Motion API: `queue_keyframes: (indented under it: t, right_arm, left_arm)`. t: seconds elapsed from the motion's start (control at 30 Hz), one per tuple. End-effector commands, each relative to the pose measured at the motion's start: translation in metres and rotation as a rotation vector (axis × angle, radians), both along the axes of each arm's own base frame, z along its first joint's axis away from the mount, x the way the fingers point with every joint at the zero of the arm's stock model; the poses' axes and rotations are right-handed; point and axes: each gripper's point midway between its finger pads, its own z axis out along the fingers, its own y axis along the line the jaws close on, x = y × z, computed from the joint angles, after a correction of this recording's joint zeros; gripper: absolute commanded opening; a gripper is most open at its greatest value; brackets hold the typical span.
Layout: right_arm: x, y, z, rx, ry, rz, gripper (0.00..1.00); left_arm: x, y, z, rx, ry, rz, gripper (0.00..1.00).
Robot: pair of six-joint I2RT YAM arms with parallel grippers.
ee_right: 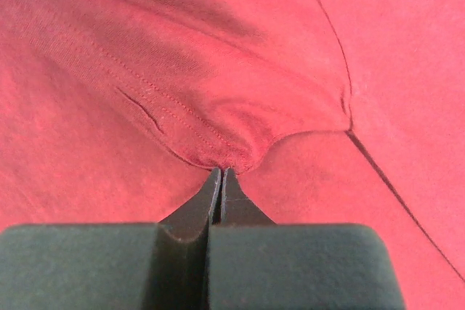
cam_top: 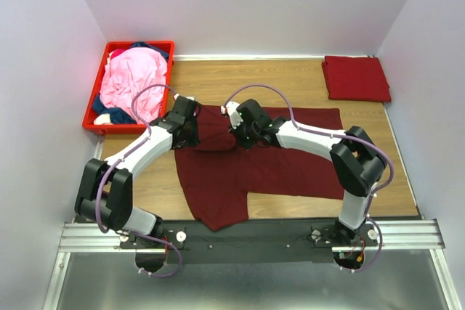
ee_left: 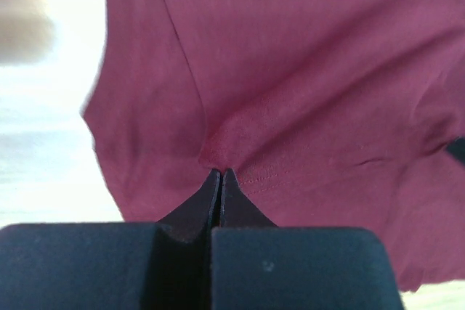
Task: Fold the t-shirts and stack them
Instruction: Fold the tshirt
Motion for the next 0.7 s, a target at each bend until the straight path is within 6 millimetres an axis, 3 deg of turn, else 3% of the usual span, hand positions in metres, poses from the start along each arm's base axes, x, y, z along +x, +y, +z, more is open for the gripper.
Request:
queue_keyframes:
  t: [0.0, 0.23, 0.4, 0.67]
  right_arm:
    - [-0.016, -0.013, -0.006, -0.054, 0.027, 0.042, 0.01]
    - [-0.020, -0.019, -0.015, -0.082, 0.041, 0.048, 0.01]
    - [-0.027, -0.020, -0.025, -0.094, 0.084, 0.069, 0.01]
    - [-0.028, -0.027, -0.029, -0.136, 0.088, 0.070, 0.02]
  left_arm:
    - [-0.014, -0.011, -0.010, -0.050, 0.033, 0.002, 0.00]
    - [-0.023, -0.018, -0.031, -0.060, 0.077, -0.003, 0.00]
    - [-0.026, -0.016, -0.030, -0.056, 0.070, 0.009, 0.00]
    - [-0.036, -0.014, -0.044, -0.042, 0.100, 0.014, 0.01]
